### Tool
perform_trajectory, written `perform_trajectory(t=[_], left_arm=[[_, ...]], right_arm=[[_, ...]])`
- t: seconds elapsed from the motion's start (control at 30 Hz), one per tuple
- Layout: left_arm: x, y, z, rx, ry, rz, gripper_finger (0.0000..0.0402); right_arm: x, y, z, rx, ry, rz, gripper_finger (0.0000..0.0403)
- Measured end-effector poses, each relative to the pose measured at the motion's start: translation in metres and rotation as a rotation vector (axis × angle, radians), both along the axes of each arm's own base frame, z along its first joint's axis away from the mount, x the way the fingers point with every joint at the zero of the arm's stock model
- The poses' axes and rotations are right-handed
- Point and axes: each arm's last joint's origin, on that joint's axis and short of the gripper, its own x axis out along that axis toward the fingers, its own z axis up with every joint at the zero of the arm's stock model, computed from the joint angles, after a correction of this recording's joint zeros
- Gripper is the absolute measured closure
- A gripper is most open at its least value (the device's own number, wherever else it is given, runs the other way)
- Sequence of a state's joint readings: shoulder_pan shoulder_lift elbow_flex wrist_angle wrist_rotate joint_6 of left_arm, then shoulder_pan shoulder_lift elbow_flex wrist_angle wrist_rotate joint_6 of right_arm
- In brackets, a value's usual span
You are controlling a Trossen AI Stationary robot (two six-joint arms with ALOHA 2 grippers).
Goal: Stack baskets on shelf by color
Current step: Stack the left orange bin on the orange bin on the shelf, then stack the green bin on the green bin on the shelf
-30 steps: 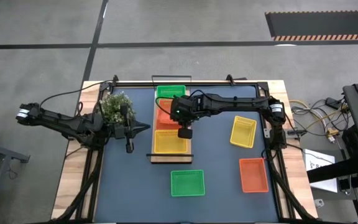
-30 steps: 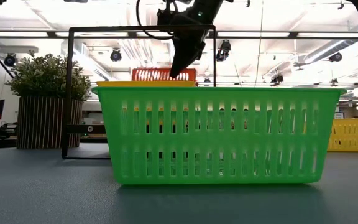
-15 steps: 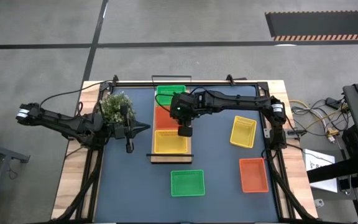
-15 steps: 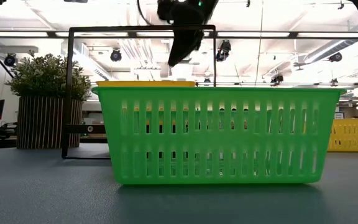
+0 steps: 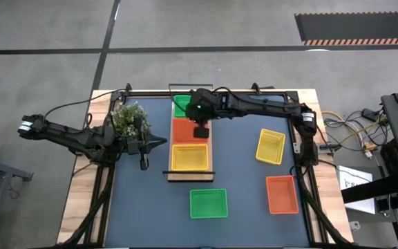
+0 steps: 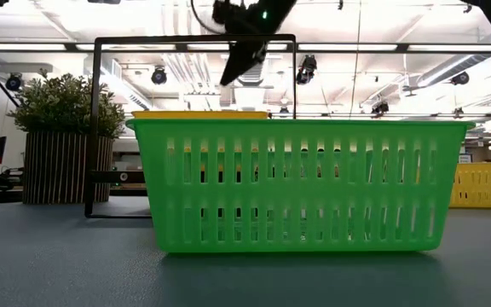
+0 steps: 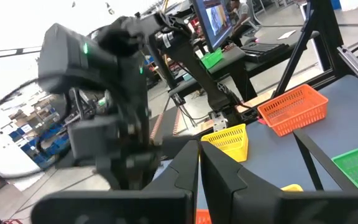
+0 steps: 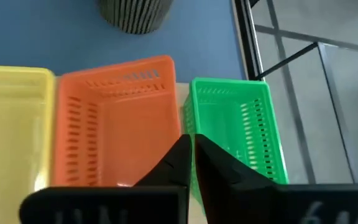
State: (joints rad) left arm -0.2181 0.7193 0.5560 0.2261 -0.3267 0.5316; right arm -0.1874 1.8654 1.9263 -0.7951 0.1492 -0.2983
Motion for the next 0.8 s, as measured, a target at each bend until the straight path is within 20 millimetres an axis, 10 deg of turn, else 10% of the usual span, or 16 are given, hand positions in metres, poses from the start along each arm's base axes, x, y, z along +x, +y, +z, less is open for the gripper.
perform_trajectory(t=[0.4, 0.8], left_arm=[[0.0, 0.0, 0.0, 0.0, 0.0, 0.0, 0.04], [0.0, 0.0, 0.0, 0.001, 0.001, 0.0, 0.04]], right_arm=[[0.0, -0.025, -0.051, 0.084, -0.026, -0.013, 0.0394], [-0.001, -0.019, -0.034, 0.076, -0.038, 0.004, 0.0394]])
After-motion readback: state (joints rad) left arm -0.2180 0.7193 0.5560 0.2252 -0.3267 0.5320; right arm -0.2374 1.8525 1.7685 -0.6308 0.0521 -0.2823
